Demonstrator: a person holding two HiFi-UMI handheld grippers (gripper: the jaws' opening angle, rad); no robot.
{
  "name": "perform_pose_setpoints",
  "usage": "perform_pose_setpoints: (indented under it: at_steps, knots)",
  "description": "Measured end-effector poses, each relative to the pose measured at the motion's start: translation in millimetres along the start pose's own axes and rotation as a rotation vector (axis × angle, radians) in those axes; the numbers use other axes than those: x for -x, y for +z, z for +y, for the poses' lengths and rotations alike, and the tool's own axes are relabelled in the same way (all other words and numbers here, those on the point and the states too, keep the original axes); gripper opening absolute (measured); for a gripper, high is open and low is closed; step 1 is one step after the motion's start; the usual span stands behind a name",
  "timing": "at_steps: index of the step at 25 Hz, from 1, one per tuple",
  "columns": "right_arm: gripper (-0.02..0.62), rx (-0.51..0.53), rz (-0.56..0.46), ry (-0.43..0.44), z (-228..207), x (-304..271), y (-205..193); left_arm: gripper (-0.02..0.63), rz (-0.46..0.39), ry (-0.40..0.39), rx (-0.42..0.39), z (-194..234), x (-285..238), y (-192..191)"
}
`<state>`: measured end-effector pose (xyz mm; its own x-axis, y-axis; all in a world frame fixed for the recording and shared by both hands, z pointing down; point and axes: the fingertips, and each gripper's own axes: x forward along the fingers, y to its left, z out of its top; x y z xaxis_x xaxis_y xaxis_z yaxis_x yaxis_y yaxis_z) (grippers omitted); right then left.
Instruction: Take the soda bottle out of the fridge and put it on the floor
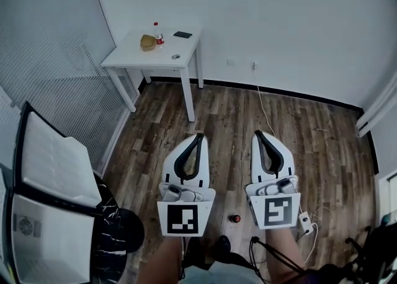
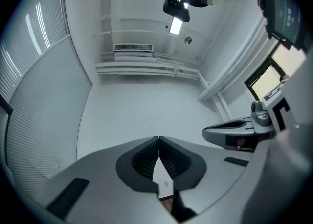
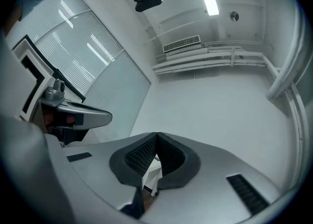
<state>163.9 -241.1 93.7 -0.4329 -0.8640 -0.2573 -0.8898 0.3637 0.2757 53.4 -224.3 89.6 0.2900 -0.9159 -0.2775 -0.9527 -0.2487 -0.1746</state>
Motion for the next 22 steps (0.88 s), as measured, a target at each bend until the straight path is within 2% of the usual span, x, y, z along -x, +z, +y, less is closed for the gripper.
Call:
perform_pose_setpoints:
  at_steps: [8,16,20,22]
  knots:
    - [0.012,-0.005,-0.040,-0.007,5,9,32,0.017,-0.018,0.025,0.030,6,18,27]
    - [0.012,-0.006,-0.068,-0.020,5,16,49,0.017,-0.030,0.001,-0.046,1,25,46]
    - [0.012,-0.005,-0.080,-0.018,6,19,53,0.017,-0.034,0.010,-0.019,0,26,49]
    - [0.012,-0.001,-0.081,-0.017,5,19,54,0.017,-0.027,0.001,-0.049,-2,26,50]
